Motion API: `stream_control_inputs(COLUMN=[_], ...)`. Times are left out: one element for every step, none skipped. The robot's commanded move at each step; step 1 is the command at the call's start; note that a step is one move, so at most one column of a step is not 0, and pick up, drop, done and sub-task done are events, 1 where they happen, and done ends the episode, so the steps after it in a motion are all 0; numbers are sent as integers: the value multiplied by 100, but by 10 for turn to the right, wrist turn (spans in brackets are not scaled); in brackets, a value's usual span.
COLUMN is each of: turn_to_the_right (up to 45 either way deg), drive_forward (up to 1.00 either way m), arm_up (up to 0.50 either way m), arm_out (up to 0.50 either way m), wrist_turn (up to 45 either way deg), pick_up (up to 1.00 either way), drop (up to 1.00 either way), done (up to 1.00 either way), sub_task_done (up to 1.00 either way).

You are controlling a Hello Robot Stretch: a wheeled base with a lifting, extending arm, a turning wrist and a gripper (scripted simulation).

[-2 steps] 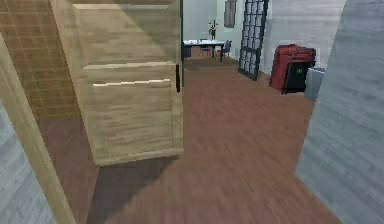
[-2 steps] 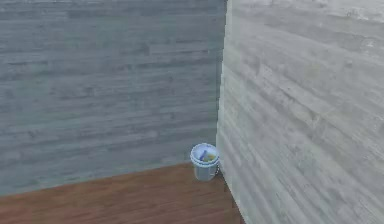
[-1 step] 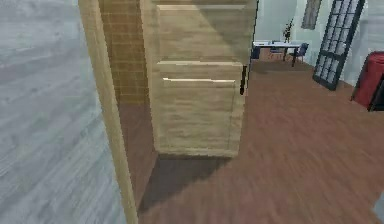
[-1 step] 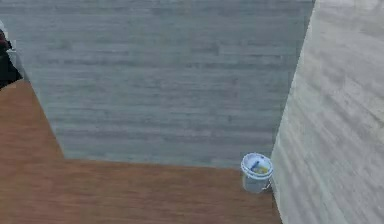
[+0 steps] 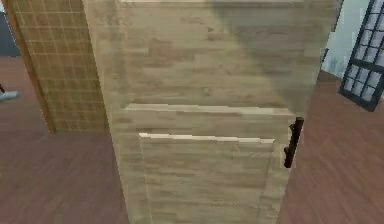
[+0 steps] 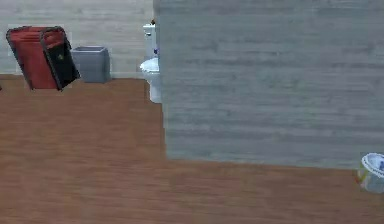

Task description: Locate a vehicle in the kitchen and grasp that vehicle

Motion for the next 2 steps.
stream_control_inputs(turn_to_the_right=[0,-450], drive_forward=[20,0], arm_up=[0,0], arm_out=[0,0], wrist_turn=[0,0], pick_up=[0,0], drop=[0,0], done=[0,0], sub_task_done=[0,0])
